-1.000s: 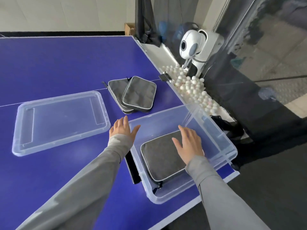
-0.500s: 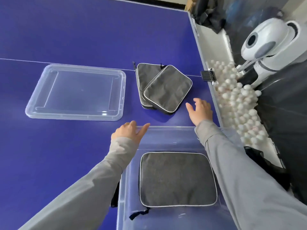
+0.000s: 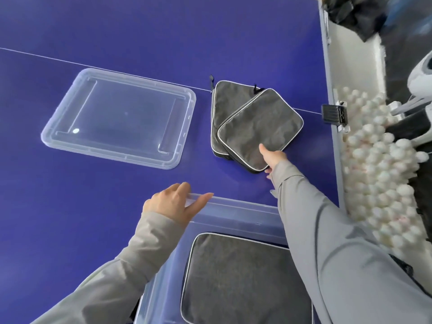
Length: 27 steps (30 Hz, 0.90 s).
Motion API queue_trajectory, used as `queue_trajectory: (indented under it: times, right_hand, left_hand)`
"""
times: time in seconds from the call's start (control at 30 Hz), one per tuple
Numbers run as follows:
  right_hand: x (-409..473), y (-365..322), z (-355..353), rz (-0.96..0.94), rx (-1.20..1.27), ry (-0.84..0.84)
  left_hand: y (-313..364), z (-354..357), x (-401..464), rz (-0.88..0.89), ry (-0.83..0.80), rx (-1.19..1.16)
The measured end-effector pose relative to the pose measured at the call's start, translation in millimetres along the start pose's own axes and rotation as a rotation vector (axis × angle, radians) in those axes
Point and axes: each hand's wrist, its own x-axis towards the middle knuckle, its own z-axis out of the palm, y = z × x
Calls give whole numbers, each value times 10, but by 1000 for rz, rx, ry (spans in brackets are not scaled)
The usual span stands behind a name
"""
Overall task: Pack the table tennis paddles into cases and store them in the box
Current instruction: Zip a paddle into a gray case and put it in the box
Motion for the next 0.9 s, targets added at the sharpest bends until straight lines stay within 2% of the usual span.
queue_trajectory:
  times: [0.13,0.23,0.33,0.57,0.63,0.77,0.83,0.9]
  right_hand:
    - [9,-50,17,-5,291,115]
    - [-32,-112,-82,-56,354,218]
    - [-134,-204,-216,-184,412,298]
    - [-918,-334,-526,-487,658,262]
    - [-1263,-304,-560,-593,701,227]
    - [-1996,-129,-484,-752,742,174]
    - [-2336,-19,-354,-808,721,123]
    - [-2648,66,-144,-846,690,78]
  left_hand:
    - [-9,-6,-9,10,17,-2]
    - [3,-18,-8,8,16,15]
    - [16,-37,-8,2,13,40]
    - [26,-87,-26,19,-11,25]
    - [-15,-97,-58,41,47,-125]
    - [-205,-299,-74,-18,170,-738]
    - [-330,-570,-7,-139,101,-1124]
    - [-536,-874,96,-171,-32,-1308]
